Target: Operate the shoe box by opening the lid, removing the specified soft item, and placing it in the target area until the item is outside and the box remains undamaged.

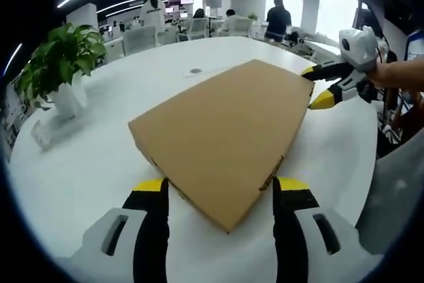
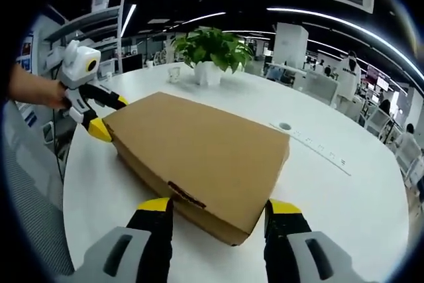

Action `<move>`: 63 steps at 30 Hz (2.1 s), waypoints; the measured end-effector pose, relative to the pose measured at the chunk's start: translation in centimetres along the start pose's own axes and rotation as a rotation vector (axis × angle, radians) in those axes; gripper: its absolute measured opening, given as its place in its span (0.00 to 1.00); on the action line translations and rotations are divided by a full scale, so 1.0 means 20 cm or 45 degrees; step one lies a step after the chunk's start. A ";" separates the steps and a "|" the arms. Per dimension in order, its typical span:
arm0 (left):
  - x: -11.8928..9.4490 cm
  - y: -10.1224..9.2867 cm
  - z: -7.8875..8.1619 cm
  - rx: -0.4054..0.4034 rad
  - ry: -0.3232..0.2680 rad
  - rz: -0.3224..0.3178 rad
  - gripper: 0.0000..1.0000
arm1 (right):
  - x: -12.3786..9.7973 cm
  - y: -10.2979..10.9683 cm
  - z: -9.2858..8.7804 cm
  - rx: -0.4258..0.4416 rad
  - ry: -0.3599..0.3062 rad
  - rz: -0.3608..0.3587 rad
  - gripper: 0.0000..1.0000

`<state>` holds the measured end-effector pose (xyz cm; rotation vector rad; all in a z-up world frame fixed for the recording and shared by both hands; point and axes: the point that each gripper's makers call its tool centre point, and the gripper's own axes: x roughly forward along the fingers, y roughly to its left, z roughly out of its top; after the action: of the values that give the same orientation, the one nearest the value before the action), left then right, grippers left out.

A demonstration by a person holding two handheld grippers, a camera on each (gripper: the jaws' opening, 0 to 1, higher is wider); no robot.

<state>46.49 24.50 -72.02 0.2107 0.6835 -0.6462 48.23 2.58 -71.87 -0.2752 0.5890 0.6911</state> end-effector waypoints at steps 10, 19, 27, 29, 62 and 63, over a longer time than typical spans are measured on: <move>0.00 0.00 -0.01 0.034 0.026 -0.034 0.61 | -0.02 0.02 -0.01 0.045 -0.013 -0.012 0.52; 0.00 0.02 -0.01 0.076 0.060 -0.076 0.60 | -0.03 0.05 -0.02 0.068 -0.014 -0.048 0.52; 0.00 0.02 -0.01 0.105 0.075 -0.113 0.60 | -0.06 0.08 -0.03 0.103 -0.013 -0.090 0.52; 0.00 0.02 -0.01 0.114 0.081 -0.123 0.60 | -0.06 0.08 -0.03 0.107 -0.013 -0.097 0.52; -0.02 0.06 -0.02 0.204 0.121 -0.254 0.59 | -0.12 0.22 -0.06 0.273 0.039 -0.204 0.51; -0.02 0.06 -0.02 0.205 0.121 -0.256 0.59 | -0.12 0.23 -0.06 0.285 0.043 -0.202 0.51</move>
<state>46.84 25.86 -72.22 0.3261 0.7506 -0.8893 43.20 4.18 -71.61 -0.1234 0.6632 0.4634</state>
